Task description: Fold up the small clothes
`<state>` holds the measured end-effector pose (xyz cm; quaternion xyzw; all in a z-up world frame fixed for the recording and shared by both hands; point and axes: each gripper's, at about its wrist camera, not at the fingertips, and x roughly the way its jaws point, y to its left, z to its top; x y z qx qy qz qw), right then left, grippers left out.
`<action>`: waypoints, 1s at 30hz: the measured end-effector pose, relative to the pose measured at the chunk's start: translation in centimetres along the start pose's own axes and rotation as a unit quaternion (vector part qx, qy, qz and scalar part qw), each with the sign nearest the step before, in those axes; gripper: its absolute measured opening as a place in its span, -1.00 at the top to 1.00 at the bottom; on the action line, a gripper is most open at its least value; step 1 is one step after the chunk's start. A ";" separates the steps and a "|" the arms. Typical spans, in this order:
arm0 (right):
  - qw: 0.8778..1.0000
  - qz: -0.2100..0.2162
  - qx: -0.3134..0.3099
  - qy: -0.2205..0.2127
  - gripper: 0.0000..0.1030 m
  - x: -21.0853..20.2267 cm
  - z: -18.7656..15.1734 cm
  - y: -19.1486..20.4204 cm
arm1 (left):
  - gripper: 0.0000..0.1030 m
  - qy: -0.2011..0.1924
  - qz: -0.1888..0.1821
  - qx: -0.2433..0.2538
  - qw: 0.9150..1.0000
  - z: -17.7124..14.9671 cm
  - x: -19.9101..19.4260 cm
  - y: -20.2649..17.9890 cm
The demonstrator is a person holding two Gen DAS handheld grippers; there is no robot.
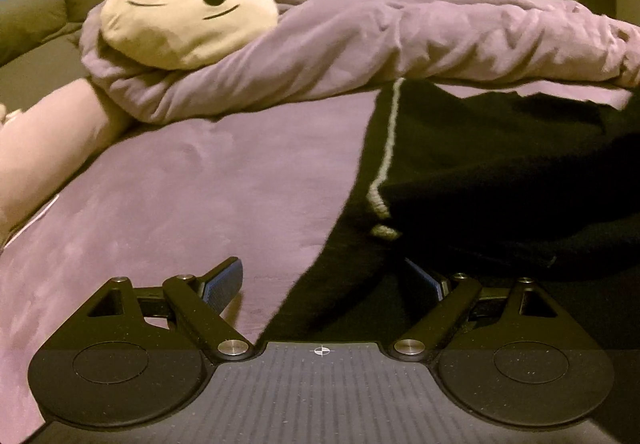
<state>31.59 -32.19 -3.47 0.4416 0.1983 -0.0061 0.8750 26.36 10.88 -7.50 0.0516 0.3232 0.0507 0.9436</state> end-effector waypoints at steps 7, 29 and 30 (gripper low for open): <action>0.994 -0.046 -0.096 -0.016 0.81 -3.8 -1.3 -2.8 | -0.79 0.011 0.004 -0.019 1.000 -0.3 0.2 0.4; 0.968 -0.157 -0.193 0.036 0.77 -1.8 -3.6 -5.5 | -0.86 0.033 0.003 -0.036 0.999 -0.1 0.5 1.4; 0.964 -0.162 -0.208 0.037 0.77 -1.6 -3.9 -5.4 | -0.86 0.038 0.004 -0.043 0.998 -0.1 0.6 1.6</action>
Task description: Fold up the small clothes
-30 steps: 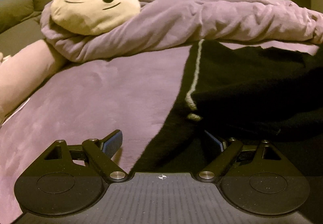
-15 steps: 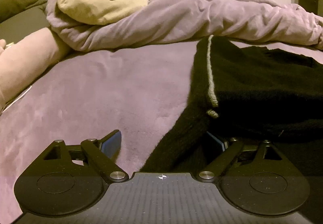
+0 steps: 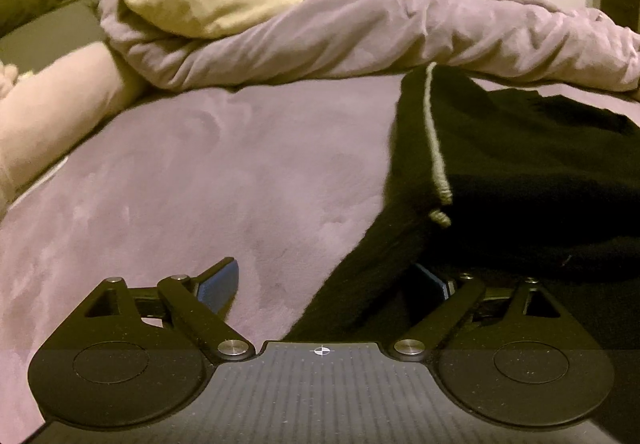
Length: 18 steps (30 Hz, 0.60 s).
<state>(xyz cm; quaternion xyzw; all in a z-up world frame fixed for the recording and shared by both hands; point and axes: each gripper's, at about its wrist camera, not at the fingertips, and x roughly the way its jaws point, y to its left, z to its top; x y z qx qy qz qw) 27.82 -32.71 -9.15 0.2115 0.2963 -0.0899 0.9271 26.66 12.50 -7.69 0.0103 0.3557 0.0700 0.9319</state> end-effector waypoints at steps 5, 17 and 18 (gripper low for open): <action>1.000 0.012 0.002 0.006 0.62 -1.4 0.9 0.8 | -0.85 0.015 -0.010 -0.011 1.000 1.0 0.2 -0.2; 0.999 -0.011 0.022 0.027 0.56 -1.9 -0.5 -0.8 | -0.95 0.041 0.043 -0.045 0.997 1.8 1.8 -0.3; 0.999 -0.013 0.019 0.026 0.55 -2.0 -0.5 -0.7 | -0.95 0.046 0.044 -0.041 0.997 1.8 1.5 -0.2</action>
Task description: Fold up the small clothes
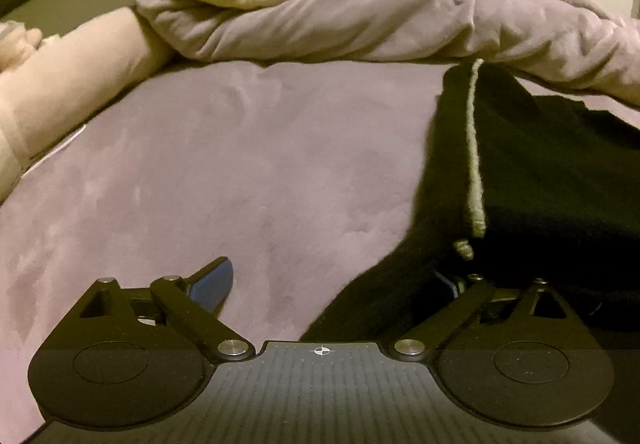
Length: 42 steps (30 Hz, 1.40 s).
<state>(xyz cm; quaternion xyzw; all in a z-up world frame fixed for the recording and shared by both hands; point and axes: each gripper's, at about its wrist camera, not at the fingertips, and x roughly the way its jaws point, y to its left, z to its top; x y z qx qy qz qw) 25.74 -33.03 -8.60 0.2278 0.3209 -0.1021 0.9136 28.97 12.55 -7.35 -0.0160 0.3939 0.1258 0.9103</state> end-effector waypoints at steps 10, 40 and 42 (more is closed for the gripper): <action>0.999 0.034 -0.001 0.000 0.46 -11.5 -2.9 -3.7 | -0.94 0.017 -0.088 0.017 0.996 -5.9 -8.3 6.1; 0.997 0.020 0.018 0.067 -0.33 -26.5 -17.2 -13.1 | -0.96 0.088 -0.083 -0.084 0.989 -14.9 -15.3 12.9; 0.997 0.020 0.030 0.074 -0.33 -25.8 -17.4 -13.6 | -0.96 0.086 -0.078 -0.094 0.989 -14.8 -15.2 13.7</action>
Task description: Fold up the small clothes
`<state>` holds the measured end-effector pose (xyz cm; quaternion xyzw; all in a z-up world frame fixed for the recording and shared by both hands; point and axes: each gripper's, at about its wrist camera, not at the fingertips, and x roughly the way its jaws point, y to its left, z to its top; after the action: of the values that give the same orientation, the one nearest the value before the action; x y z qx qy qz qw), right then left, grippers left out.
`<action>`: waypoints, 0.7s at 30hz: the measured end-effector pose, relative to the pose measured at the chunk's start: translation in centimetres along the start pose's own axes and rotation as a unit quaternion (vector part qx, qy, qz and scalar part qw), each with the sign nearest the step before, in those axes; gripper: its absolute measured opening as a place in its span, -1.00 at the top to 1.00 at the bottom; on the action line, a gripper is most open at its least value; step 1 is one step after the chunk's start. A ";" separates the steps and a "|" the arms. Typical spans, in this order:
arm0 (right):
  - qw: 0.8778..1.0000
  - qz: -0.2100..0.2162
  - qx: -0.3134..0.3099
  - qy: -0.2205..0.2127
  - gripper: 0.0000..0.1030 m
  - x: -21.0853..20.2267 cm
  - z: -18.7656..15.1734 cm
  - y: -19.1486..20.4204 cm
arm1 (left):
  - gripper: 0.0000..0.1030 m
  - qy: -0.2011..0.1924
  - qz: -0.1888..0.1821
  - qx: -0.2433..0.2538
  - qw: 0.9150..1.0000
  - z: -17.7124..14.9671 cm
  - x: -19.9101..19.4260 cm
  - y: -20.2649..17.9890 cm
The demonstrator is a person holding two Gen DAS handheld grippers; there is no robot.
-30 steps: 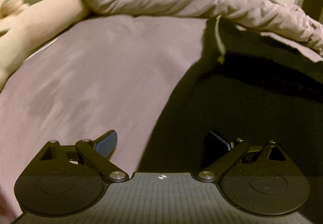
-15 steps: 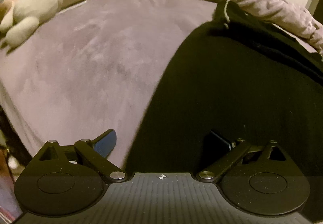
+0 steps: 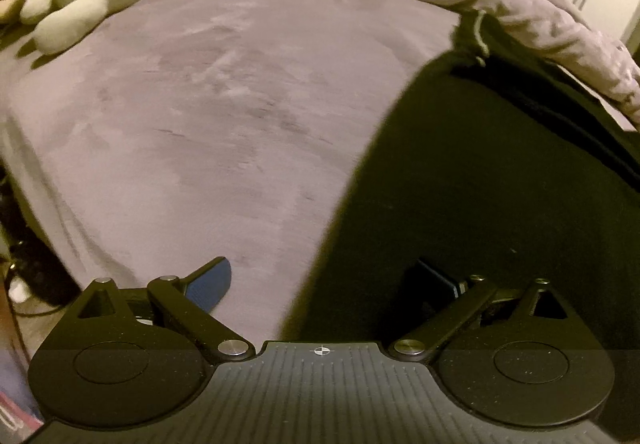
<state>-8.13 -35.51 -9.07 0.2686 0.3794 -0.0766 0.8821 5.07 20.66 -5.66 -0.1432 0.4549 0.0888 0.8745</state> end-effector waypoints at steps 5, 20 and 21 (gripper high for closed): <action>1.000 0.013 0.022 0.002 -0.35 0.7 -0.2 -0.8 | -0.96 0.014 -0.026 -0.007 1.000 0.4 0.5 1.2; 0.998 0.054 0.034 0.027 0.58 0.9 0.4 -1.4 | -0.14 0.040 -0.112 0.047 0.992 0.1 -0.4 1.0; 0.998 0.054 0.035 0.024 0.58 0.8 0.4 -1.6 | -0.21 0.040 -0.117 0.044 0.991 0.2 -0.3 1.0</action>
<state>-7.88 -36.99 -10.12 0.3212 0.3826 -0.0357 0.8656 4.74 21.62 -5.47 -0.1602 0.4731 -0.0398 0.8654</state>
